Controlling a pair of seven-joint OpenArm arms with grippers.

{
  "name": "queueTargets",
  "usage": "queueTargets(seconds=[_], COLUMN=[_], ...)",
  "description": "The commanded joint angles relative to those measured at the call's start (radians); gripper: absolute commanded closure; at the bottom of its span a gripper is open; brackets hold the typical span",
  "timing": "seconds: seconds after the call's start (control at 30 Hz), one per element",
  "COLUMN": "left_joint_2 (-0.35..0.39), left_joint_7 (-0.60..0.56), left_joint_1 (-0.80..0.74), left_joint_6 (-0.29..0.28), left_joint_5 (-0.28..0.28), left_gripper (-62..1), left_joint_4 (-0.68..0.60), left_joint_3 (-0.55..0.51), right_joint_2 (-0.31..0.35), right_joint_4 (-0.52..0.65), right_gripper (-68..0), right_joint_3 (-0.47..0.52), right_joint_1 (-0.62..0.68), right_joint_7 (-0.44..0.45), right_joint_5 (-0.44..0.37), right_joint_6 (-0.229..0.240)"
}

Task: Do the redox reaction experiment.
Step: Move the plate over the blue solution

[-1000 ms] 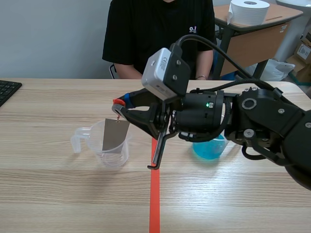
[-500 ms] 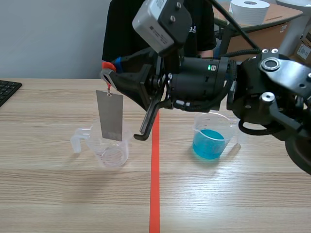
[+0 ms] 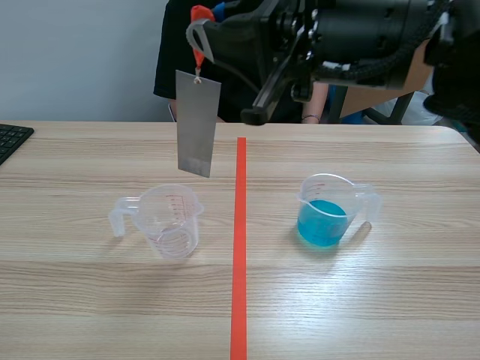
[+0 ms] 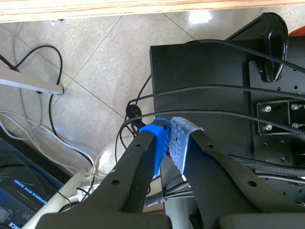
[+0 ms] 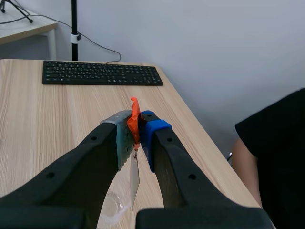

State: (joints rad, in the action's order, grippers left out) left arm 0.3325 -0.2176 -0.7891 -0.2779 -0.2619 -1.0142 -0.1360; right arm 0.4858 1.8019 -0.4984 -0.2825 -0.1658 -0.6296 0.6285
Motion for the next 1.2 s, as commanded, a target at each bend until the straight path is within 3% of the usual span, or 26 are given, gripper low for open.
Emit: queueTargets(seconds=[0.0,0.43,0.7,0.97,1.17], left_joint_2=[-0.005,-0.005,-0.005,-0.005,-0.005], left_joint_7=[-0.011,-0.01,-0.011,-0.011,-0.01], left_joint_1=[-0.011,-0.011,-0.011,-0.011,-0.011], left_joint_6=[-0.001,-0.001,-0.001,-0.001,-0.001], left_joint_5=[-0.006,-0.006,-0.006,-0.006,-0.006], left_gripper=[-4.9,-4.9,-4.9,-4.9,-4.9], left_joint_4=[-0.013,-0.013,-0.013,-0.013,-0.013], left_joint_3=[-0.008,-0.008,-0.008,-0.008,-0.008], right_joint_2=[0.032,0.218,0.306,0.332,0.332], right_joint_4=[0.019,0.021,0.021,0.021,0.021], right_gripper=[-1.3,-1.3,-1.3,-1.3,-1.3], right_joint_3=[0.027,0.22,0.309,0.405,0.414], right_joint_1=[-0.013,0.008,0.113,0.204,0.219], right_joint_7=[-0.008,-0.113,-0.107,-0.098,-0.099], right_joint_5=[-0.027,-0.188,-0.194,-0.194,-0.192], right_joint_6=[-0.002,0.003,0.021,0.028,0.032])
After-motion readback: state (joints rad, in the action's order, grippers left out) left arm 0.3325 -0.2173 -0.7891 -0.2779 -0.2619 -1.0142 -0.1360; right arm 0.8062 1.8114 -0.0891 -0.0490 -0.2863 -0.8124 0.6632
